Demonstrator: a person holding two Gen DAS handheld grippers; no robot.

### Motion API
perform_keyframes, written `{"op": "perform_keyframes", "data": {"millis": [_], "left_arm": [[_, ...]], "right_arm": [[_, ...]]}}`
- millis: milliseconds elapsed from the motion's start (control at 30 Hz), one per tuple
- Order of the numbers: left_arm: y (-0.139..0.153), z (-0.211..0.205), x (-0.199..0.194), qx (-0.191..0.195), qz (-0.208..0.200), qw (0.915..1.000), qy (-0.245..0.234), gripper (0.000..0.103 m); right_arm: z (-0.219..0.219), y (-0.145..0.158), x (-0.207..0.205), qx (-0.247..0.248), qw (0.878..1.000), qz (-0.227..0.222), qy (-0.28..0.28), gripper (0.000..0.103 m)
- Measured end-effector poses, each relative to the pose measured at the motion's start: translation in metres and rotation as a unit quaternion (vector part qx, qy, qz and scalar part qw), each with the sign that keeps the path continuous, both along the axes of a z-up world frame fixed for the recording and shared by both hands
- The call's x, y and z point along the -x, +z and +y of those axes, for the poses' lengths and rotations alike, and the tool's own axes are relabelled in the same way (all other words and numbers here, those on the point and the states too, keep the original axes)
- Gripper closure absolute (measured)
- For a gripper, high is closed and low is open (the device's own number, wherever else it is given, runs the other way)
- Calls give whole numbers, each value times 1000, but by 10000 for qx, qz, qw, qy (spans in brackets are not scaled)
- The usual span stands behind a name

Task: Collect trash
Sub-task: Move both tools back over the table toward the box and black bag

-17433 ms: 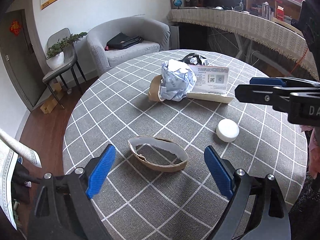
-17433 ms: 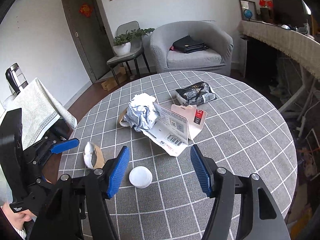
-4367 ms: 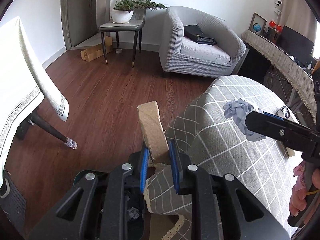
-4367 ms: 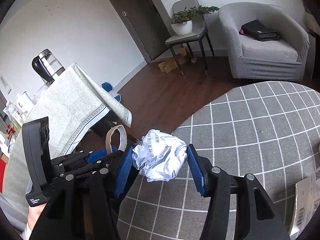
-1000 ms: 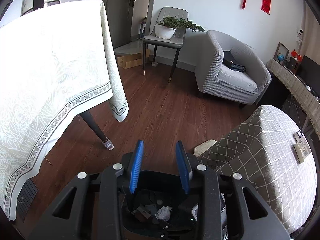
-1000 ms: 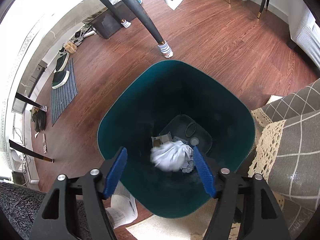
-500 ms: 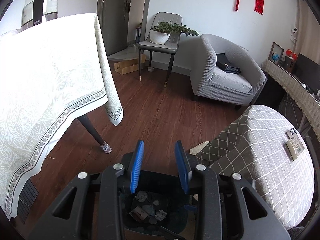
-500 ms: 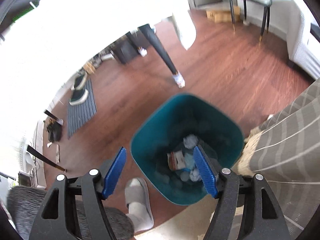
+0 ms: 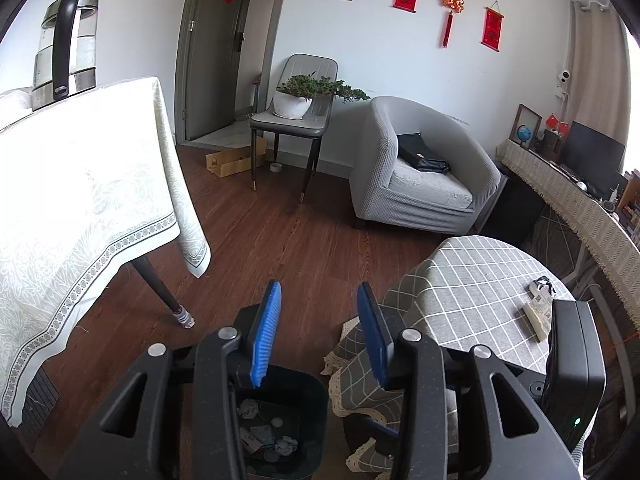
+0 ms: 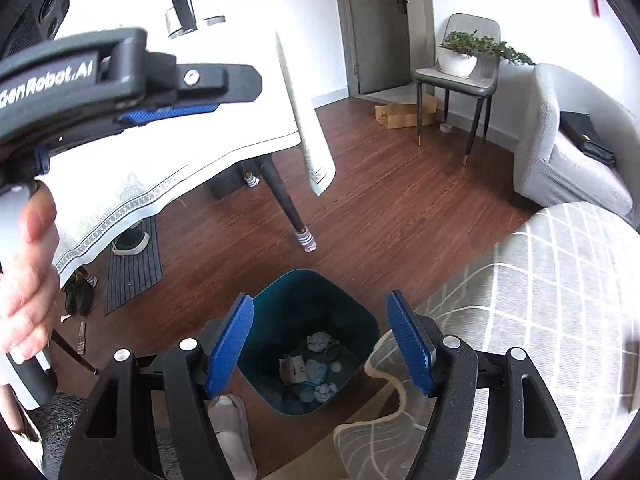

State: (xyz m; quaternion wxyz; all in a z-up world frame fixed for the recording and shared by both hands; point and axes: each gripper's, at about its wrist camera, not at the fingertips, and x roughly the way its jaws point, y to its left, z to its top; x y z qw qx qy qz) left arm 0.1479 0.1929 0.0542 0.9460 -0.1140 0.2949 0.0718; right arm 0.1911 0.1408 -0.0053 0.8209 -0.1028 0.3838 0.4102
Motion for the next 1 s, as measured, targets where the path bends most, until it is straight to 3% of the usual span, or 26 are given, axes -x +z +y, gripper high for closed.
{"op": "perform_keyframes", "data": {"millis": [367,633,1000], "left_arm": [[5,-61,-22,-193,-36,9992,-346,43],[-7,-115,-41,-327,121,9969,-703,40],[-16,-174,-63,-203,231,9931,-1134,35]], "right_arm": [[-98,23,-45,-320,9950,-185,-923,33],[-171,32,-57,-543,9871,-168,-1498,33],[-240,36,-62,-614,9779,-226,-1984,33]]}}
